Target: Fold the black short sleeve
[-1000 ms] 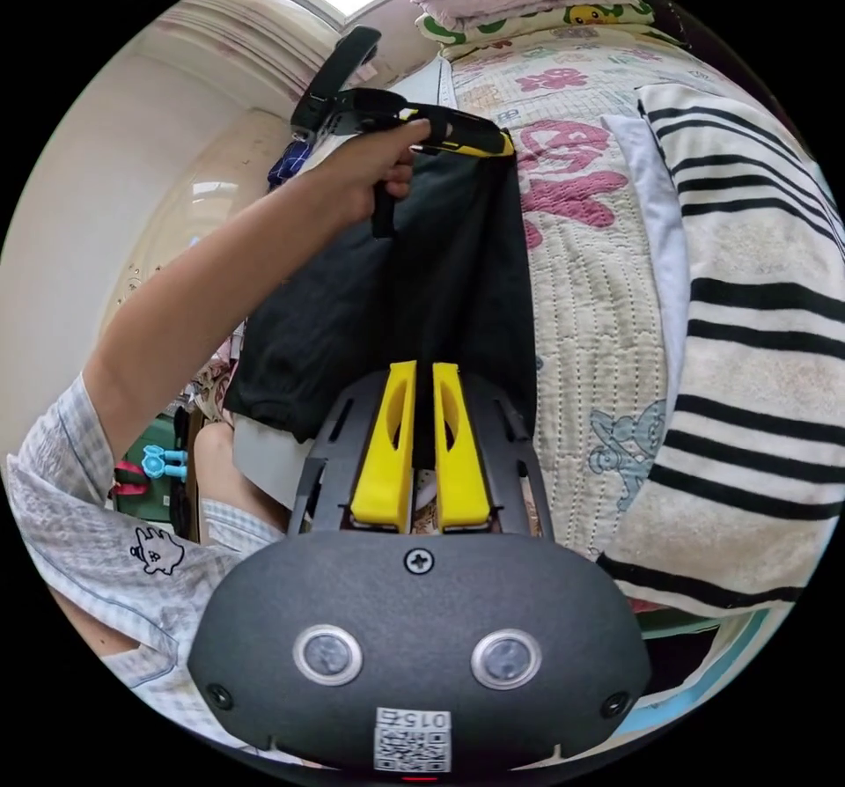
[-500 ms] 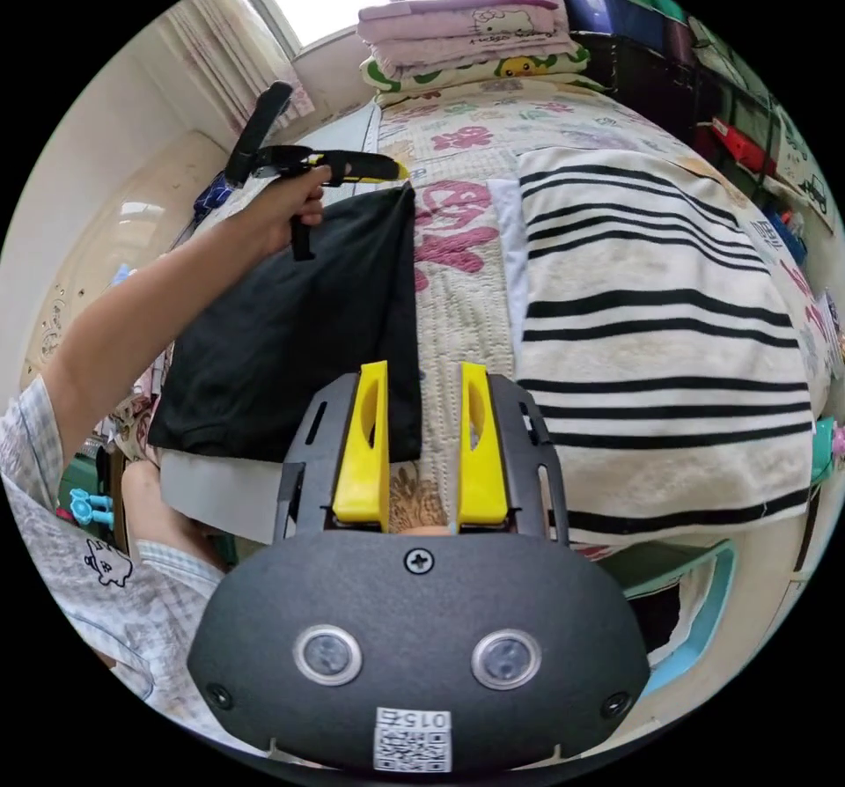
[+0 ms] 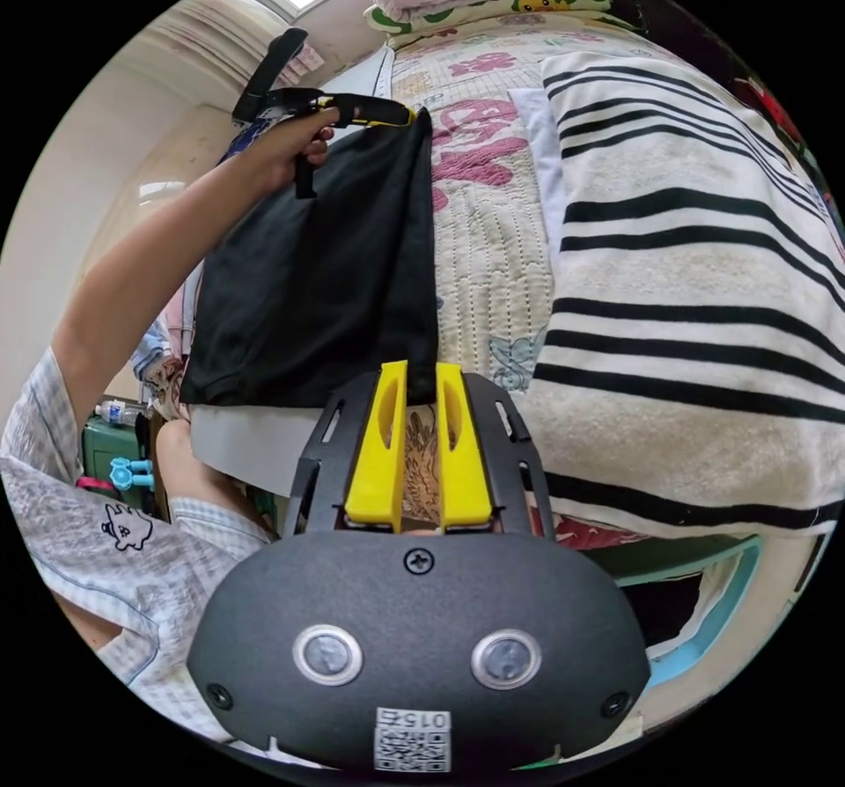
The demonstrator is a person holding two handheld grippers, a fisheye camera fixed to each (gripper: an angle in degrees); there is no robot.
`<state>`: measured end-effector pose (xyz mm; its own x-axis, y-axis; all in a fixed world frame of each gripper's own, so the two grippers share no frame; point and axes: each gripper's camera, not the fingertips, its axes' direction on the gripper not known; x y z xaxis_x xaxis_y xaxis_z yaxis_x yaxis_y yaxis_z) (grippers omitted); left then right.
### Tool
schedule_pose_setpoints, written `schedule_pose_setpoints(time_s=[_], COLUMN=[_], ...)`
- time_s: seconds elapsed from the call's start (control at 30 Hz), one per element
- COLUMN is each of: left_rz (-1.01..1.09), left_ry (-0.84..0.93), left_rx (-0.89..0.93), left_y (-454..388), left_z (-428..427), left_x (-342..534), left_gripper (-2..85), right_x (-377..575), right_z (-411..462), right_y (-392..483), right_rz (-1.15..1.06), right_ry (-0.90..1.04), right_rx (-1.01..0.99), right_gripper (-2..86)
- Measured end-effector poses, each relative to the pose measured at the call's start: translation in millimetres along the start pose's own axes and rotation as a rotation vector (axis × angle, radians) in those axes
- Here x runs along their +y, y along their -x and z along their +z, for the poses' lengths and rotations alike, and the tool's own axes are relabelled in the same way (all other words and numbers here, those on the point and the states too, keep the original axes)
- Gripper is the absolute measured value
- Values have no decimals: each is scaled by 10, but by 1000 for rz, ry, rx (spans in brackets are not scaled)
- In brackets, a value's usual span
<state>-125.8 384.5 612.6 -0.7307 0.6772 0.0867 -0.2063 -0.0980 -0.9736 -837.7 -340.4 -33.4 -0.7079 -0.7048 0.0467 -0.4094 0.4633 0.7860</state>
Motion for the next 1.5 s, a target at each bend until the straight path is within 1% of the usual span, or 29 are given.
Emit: schedule_pose_setpoints(time_s=[0.13, 0.3, 0.47, 0.5, 0.6, 0.67, 0.7, 0.77, 0.8, 0.83, 0.87, 0.9, 0.93, 0.97, 1.0, 1.03, 1.07, 1.1, 1.13, 1.17, 1.2, 1.27, 1.33, 1.43, 1.5], left_rz=[15, -33, -116, -116, -126, -162, -176, -251, -269, -309, -350, -378, -460, -563, -614, -728, -801, -824, -850, -845, -801, -626, -563, -529, -578], left_ry=[-27, -140, -351, -369, -463, -539, -558, -632, -651, -681, -698, -694, -658, -589, -543, -460, -430, -436, -462, -488, -486, -426, -371, -464, -462], left_rx=[-28, 3, 220, 244, 353, 454, 475, 536, 545, 549, 528, 509, 451, 356, 294, 150, 71, 72, 131, 207, 228, 212, 175, 207, 243], left_y=[-69, 42, 406, 461, 831, 1248, 1364, 1858, 1984, 2240, 2500, 2631, 2892, 3121, 3217, 3372, 3481, 3521, 3581, 3593, 3560, 3262, 3153, 3225, 3375], left_z=[13, -236, -874, -949, -1289, -1468, -1497, -1563, -1564, -1542, -1483, -1435, -1295, -1112, -1014, -830, -668, -591, -437, -296, -241, -21, 70, 125, 257], left_x=[171, 467, 935, 993, 1402, 1902, 2051, 2726, 2911, 3293, 3683, 3877, 4271, 4670, 4868, 5275, 5673, 5860, 6198, 6457, 6517, 6499, 6362, 6270, 6271], left_gripper=[23, 5, 1, 1, 0, -1, -1, -4, -4, -5, -5, -5, -5, -5, -5, -5, -5, -4, -2, 2, 4, 26, 47, 62, 71], right_x=[177, 557, 1034, 1099, 1417, 1645, 1688, 1790, 1804, 1813, 1788, 1759, 1674, 1581, 1533, 1458, 1436, 1444, 1488, 1545, 1566, 1569, 1502, 1379, 1335], right_z=[207, 221, -109, -166, -380, -369, -330, -25, 86, 352, 687, 877, 1313, 1787, 2031, 2492, 2858, 2987, 3138, 3198, 3219, 3303, 3366, 3343, 3361], right_y=[35, -1, 330, 407, 954, 1531, 1674, 2226, 2357, 2604, 2837, 2947, 3158, 3346, 3426, 3568, 3688, 3747, 3863, 3961, 4006, 4133, 4169, 4193, 4238], right_rz=[5, 54, 58, 47, -62, -203, -240, -375, -403, -448, -486, -499, -513, -525, -522, -507, -494, -496, -517, -540, -551, -592, -592, -562, -561], right_ry=[-49, -214, -430, -456, -547, -581, -582, -542, -528, -503, -466, -440, -376, -300, -252, -156, -85, -57, -36, -57, -70, -88, -101, -164, -192], right_rx=[-30, -63, 42, 49, 77, 56, 40, -62, -94, -159, -223, -254, -301, -316, -315, -297, -258, -243, -225, -198, -179, -100, -55, -56, -48], right_gripper=[29, 15, 9, 8, 8, 7, 8, 9, 9, 10, 11, 12, 14, 18, 19, 25, 31, 35, 42, 49, 50, 55, 56, 65, 78])
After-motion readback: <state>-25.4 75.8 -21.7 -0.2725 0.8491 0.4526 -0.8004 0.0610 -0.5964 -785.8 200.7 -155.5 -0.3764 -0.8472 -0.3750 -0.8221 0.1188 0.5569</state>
